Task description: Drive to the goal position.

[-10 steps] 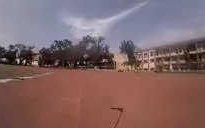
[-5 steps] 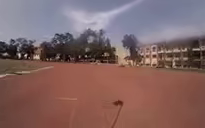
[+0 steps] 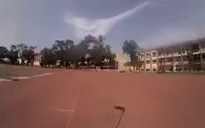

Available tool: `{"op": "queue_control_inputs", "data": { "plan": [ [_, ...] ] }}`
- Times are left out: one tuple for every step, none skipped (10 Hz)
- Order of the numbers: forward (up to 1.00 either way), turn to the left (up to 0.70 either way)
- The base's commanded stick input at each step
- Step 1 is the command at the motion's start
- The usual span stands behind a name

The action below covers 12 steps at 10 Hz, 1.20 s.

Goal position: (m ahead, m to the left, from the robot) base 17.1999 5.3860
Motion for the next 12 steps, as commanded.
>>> {"op": "queue_control_inputs", "data": {
  "plan": [
    [0.7, 0.0],
    [0.7, 0.0],
    [0.7, 0.0],
    [0.7, 0.0],
    [0.7, 0.0],
    [0.7, 0.0],
    [0.7, 0.0],
    [0.7, 0.0],
    [0.7, 0.0],
    [0.7, 0.0],
    [0.7, 0.0],
    [0.7, 0.0]
  ]
}}
